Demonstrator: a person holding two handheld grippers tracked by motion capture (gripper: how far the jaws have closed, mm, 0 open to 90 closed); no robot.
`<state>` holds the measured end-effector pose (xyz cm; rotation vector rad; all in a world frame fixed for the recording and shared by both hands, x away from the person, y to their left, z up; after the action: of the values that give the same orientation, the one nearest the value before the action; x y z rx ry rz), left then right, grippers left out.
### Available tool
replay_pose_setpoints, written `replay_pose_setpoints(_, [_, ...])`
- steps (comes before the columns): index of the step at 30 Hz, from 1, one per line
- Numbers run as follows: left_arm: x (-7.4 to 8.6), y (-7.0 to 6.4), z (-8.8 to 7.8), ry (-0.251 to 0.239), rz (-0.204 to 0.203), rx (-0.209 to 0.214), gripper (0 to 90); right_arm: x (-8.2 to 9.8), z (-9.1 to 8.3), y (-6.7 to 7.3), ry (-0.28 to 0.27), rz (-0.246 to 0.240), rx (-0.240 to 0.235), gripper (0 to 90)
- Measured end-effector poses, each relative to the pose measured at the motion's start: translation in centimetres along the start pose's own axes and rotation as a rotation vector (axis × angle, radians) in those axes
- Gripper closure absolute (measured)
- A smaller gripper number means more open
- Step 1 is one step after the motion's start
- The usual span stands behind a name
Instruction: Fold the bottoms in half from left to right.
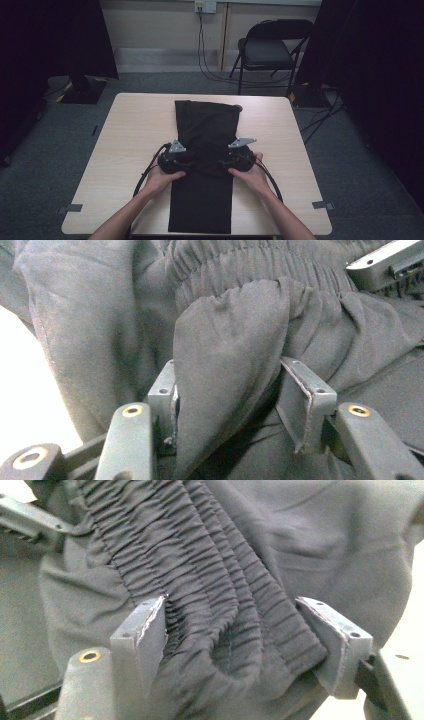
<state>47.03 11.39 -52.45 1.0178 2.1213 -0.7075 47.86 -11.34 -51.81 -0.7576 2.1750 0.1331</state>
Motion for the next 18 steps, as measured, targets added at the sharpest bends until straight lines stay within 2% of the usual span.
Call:
replay_pose_setpoints(2, [-0.4,0.4,0.2,-0.005,-0.027,0.011,48.3,-0.7,0.5,-0.6,0.019,0.015,0.014,31.6])
replay_pose_setpoints(3, [-0.5,0.6,0.1,0.011,-0.020,0.013,47.7,-1.0,0.5,-0.7,0.023,0.011,0.013,32.2])
replay_pose_setpoints(5, [-0.5,0.4,-0.4,-0.001,-0.042,0.046,45.8,-1.2,0.0,-0.8,0.010,0.008,0.000,34.5])
replay_pose_setpoints(8, [-0.9,0.2,-1.9,-0.056,-0.042,0.081,42.2,-1.0,-1.4,-0.9,-0.020,0.009,-0.028,35.5])
replay_pose_setpoints(10, [-1.4,0.3,-2.8,-0.107,-0.045,0.082,40.6,-0.7,-2.1,-1.2,-0.038,0.035,-0.052,40.6])
replay_pose_setpoints(11, [-1.7,0.3,-3.1,-0.118,-0.048,0.083,39.3,-0.4,-2.4,-1.3,-0.039,0.050,-0.071,42.7])
replay_pose_setpoints(13, [-2.5,0.4,-3.3,-0.111,-0.033,0.108,35.4,0.1,-2.9,-1.3,-0.049,0.065,-0.098,46.0])
replay_pose_setpoints(14, [-3.0,0.4,-3.4,-0.139,-0.033,0.112,36.1,0.2,-3.0,-1.2,-0.052,0.064,-0.104,48.2])
replay_pose_setpoints(15, [-3.4,0.4,-3.3,-0.145,-0.033,0.123,36.4,0.3,-3.2,-1.2,-0.059,0.064,-0.110,50.2])
replay_pose_setpoints(17, [-3.9,0.4,-2.4,-0.114,-0.015,0.124,36.1,0.4,-3.4,-1.2,-0.075,0.071,-0.132,55.8])
replay_pose_setpoints(18, [-4.2,0.4,-1.9,-0.100,-0.015,0.142,36.2,0.3,-3.6,-1.1,-0.084,0.074,-0.147,57.3])
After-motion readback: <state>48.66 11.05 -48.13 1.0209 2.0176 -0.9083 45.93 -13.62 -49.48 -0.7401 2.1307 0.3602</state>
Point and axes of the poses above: each handheld gripper's, and its own axes: z roughly forward along the jaws, x roughly out of its underside, y roughly to its left, the point moved 4 cm from there along z, roughly forward along the jaws, and after that the axes turned 13 degrees about x, right-handed, at the moved point
